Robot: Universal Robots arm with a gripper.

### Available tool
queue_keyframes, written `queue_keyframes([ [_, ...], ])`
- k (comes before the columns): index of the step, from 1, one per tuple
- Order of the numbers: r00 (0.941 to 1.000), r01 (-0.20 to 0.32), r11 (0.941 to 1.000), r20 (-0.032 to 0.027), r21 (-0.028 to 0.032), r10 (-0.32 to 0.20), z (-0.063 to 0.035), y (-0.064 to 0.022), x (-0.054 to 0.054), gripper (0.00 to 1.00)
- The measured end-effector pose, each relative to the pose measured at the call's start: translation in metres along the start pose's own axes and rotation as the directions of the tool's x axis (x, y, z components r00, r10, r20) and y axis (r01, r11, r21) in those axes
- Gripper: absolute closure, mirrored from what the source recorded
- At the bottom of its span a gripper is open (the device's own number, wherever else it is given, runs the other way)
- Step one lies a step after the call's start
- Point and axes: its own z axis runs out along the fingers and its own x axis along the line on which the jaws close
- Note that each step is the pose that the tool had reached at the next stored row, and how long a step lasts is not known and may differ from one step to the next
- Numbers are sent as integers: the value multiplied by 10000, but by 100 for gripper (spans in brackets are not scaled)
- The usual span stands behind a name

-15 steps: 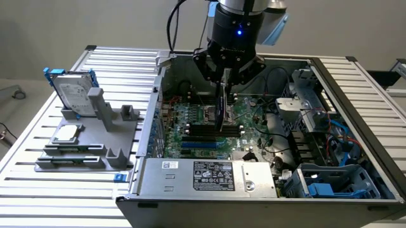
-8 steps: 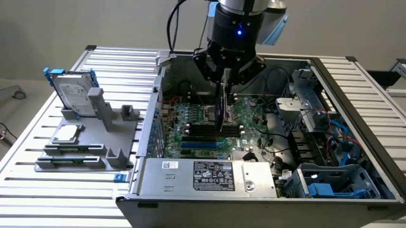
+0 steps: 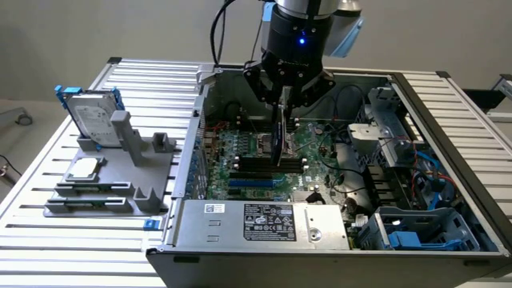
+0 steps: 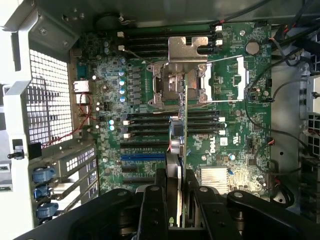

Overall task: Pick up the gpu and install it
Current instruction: 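Insert the gpu into the slot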

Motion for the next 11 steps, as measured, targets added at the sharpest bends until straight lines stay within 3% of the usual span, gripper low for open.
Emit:
queue_keyframes([
  [7, 10000, 44, 10000, 8, 1, -44, 2, 0, 3, 74],
  [11, 9976, 690, 9976, 5, -14, -690, 22, -1, 3, 74],
])
